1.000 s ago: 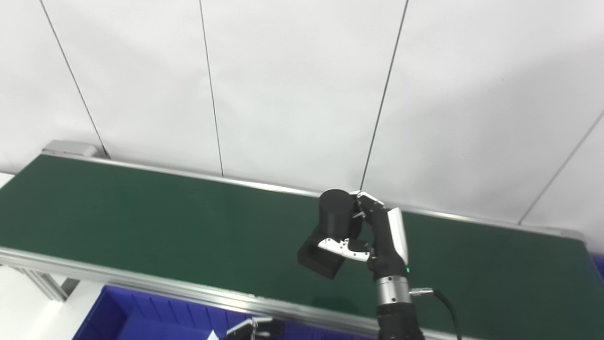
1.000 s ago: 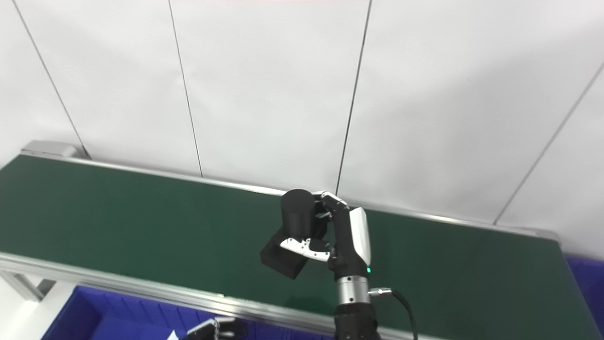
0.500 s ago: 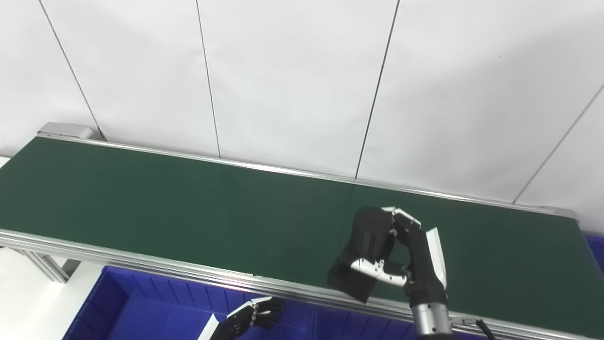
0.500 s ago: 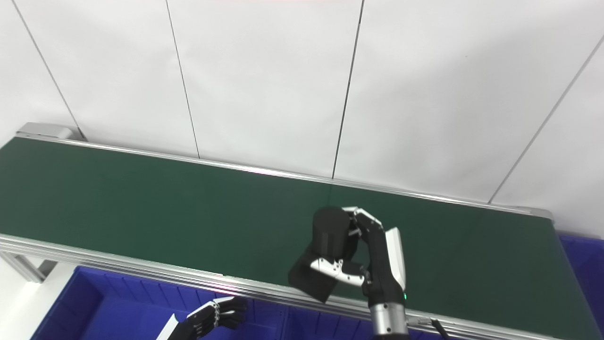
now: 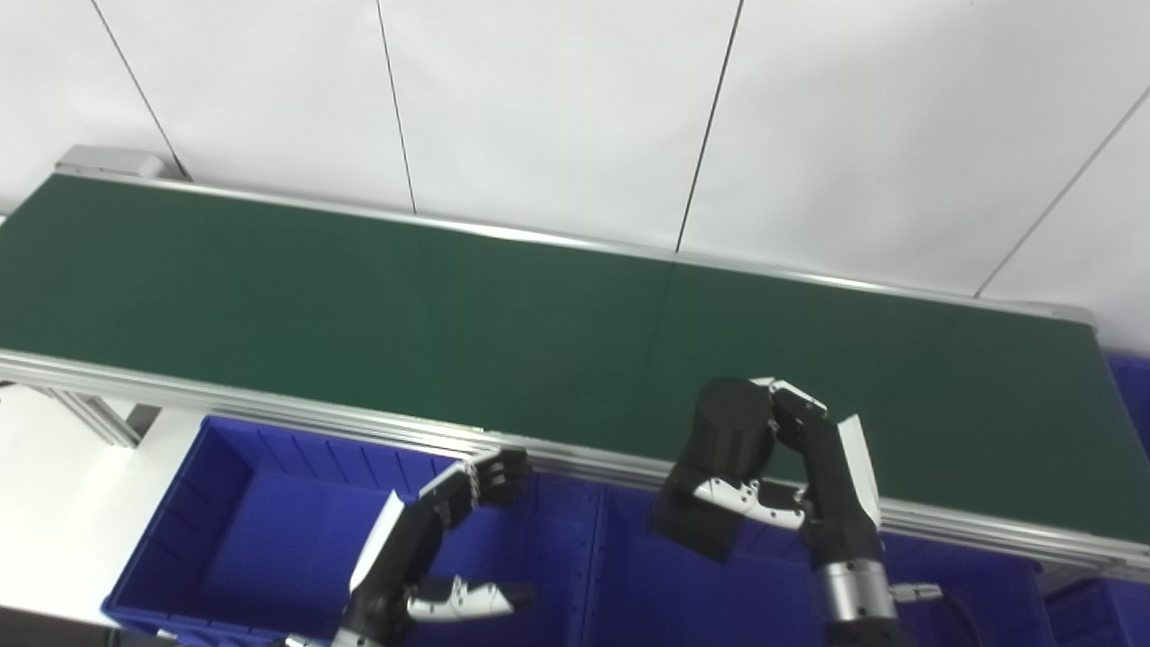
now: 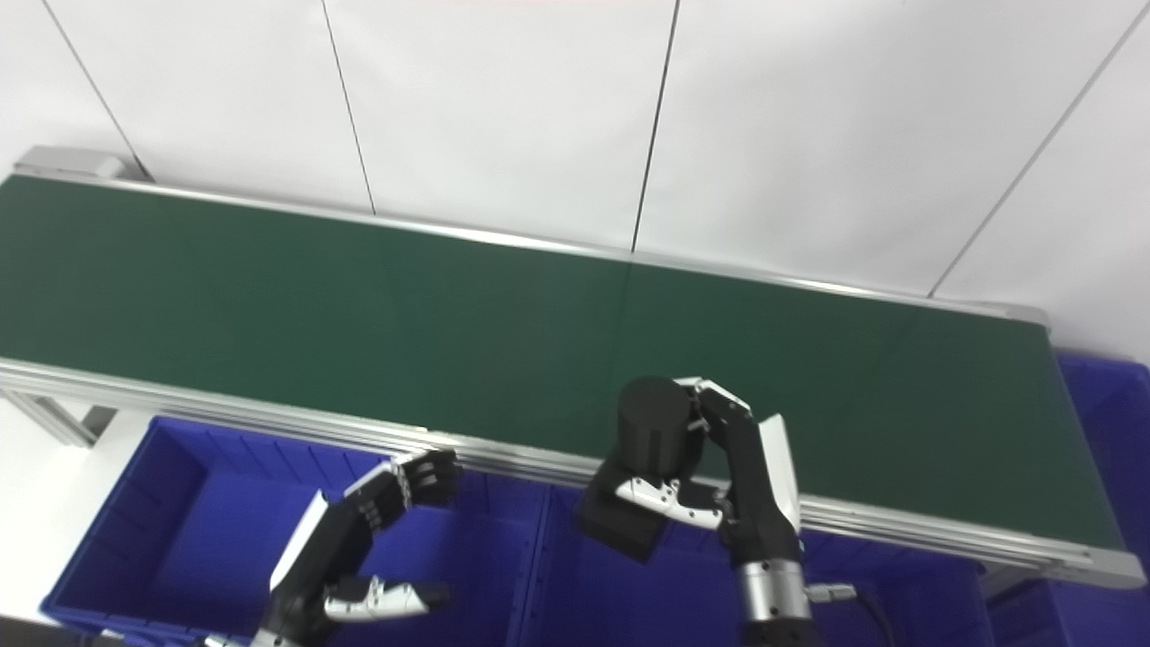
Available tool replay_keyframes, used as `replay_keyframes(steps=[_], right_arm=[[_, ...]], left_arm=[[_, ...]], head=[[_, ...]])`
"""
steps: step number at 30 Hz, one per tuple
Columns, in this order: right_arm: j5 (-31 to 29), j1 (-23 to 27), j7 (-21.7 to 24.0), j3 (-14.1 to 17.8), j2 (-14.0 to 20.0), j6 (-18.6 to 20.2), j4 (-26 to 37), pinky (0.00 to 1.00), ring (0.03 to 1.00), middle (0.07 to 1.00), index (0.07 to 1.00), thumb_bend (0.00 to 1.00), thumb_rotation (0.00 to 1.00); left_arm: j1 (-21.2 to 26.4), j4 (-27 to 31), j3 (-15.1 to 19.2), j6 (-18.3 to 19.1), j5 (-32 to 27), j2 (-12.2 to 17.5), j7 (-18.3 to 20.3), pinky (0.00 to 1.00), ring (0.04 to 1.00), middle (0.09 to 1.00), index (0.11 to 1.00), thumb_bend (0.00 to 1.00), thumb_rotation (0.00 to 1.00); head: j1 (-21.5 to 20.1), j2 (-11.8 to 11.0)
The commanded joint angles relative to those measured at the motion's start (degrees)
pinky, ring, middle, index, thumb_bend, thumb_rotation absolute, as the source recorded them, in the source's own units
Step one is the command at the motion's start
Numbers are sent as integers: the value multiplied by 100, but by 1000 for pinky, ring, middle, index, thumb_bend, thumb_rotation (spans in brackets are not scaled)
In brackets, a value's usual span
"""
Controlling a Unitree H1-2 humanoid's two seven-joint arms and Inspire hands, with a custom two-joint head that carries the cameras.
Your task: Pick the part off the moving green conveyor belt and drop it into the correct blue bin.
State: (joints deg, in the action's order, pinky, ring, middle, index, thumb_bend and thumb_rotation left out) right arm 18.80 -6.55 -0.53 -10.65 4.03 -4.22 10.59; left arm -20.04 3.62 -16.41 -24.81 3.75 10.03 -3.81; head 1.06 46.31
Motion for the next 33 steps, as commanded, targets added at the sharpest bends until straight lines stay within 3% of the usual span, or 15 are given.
replay_keyframes(steps=[1,8,17,22,27,33], right_arm=[[-59,54,59,51,6,78,337,371,387,490,560,505,0],[21,-38,253,53,215,215,443,364,384,493,561,504,0],[397,-30,698,39,732,545,505,363,383,488,561,505,0],[597,25,824,34,843,775,509,294,361,458,559,504,0],[883,63,1090,-120,978,1043,488,338,376,473,567,504,0],[1255,111,1313,-324,1084,1312,408,320,365,473,569,502,0]], left_arm=[[55,199,129,-204,297,-42,-97,693,735,769,785,818,393],[31,315,295,-209,521,-152,-35,682,723,761,770,809,372],[-16,420,393,-209,200,-131,156,667,708,750,777,800,375],[-15,462,464,-207,83,-115,267,670,708,747,779,795,377],[-40,480,558,-209,-142,-110,442,691,724,758,784,793,370],[-53,505,677,-207,-230,-113,598,688,721,758,782,800,380]], head=[[-7,65],[-17,213],[-229,432],[-291,530],[-416,578],[-518,610]])
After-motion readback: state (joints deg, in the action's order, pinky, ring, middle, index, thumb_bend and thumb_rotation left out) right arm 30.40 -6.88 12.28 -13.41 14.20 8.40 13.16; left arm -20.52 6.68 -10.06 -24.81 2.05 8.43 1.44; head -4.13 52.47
